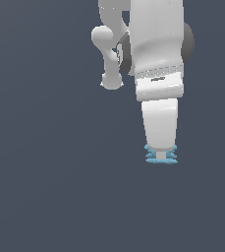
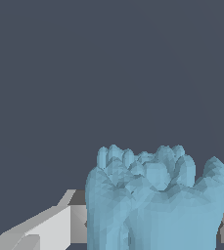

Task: Pick up the object and move it to a goal position.

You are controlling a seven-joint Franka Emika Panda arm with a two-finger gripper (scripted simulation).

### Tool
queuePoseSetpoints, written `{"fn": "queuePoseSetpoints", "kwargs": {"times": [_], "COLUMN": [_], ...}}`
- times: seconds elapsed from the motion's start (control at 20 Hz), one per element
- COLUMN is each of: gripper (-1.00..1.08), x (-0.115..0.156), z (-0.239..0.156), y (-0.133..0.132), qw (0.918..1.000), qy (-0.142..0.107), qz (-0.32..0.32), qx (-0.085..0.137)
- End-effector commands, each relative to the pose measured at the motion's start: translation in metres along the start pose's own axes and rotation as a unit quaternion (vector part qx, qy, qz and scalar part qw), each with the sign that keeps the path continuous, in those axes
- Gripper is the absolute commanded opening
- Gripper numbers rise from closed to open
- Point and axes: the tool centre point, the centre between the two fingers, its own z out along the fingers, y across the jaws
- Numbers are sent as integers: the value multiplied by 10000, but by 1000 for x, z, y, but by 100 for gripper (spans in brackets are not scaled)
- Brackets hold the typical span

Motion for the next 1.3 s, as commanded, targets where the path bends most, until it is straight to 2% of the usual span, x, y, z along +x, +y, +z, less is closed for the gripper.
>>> {"fn": "queuePoseSetpoints", "kwargs": {"times": [0.0, 0.3, 0.55, 0.9, 1.25], "gripper": [-100, -100, -100, -100, -100], "x": [22, 62, 82, 96, 98], "z": [-25, -76, -104, -126, -129], "y": [11, 32, 42, 49, 50], "qw": [9994, 9952, 9912, 9875, 9869], "qy": [109, 292, 377, 428, 427], "qz": [166, 468, 627, 742, 757], "qx": [-275, -814, -1105, -1323, -1356]}}
